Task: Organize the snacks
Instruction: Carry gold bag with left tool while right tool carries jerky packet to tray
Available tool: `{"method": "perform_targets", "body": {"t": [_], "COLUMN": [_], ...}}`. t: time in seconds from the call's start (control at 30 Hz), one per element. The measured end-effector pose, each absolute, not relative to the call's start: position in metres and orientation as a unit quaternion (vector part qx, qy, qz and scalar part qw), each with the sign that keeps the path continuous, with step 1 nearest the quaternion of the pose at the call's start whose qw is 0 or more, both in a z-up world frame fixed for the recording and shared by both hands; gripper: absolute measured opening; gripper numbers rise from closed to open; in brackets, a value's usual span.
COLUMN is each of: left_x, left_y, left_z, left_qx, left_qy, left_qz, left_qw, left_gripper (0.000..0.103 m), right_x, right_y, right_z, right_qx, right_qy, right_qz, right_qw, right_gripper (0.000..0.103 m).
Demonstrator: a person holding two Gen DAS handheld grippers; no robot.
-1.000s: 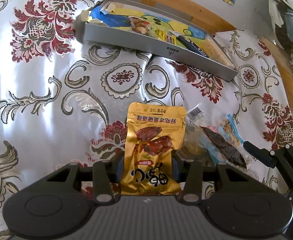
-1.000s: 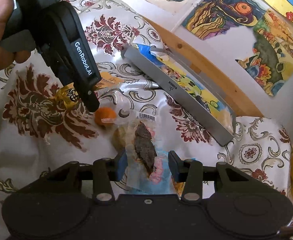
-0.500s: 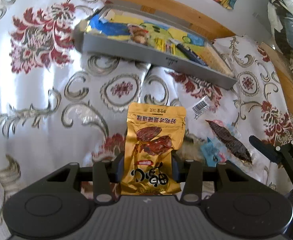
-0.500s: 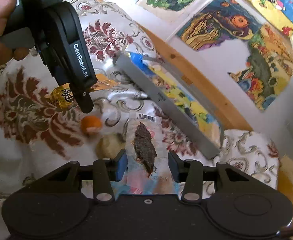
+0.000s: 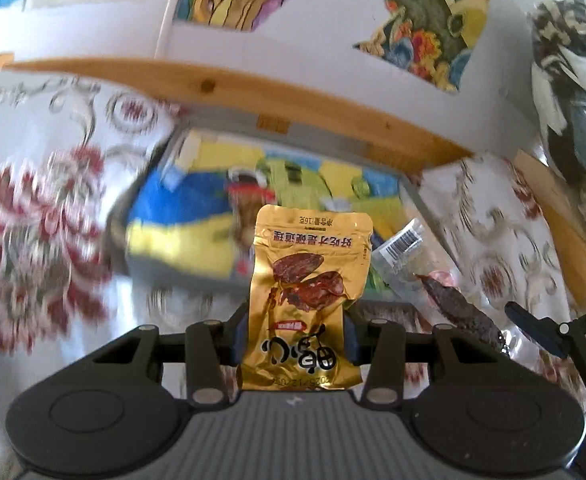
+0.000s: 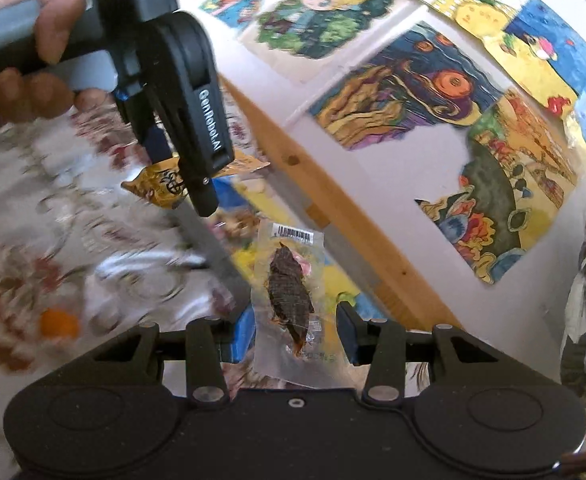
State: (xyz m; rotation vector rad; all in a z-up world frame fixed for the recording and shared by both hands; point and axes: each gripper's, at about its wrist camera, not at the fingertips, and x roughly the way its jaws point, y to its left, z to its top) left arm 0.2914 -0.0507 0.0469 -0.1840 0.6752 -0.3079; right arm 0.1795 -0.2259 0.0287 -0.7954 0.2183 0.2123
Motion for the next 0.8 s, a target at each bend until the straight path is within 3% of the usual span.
{"method": "perform_targets", "body": {"t": [0.37, 0.8], "left_x": [0.384, 0.413], "left_y": [-0.064, -0.061], "left_z": [0.055, 0.016], "left_qx": [-0.065, -0.069], "left_qy": [0.325, 0.371], "left_qz": [-0.109, -0.064], "left_qw": [0.937, 0.924], "left_gripper": [0.049, 0.050], "right_x": [0.295, 0.329], "right_y": [-0.235, -0.237], "right_z": [0.050, 0.022], "right_qx": [-0.263, -0.255], "right_qy": [0.165, 0.206], "right_qz": [0.059, 0.057], "right_qw": [0.949, 0.943], "right_gripper": [0.046, 0.046]}}
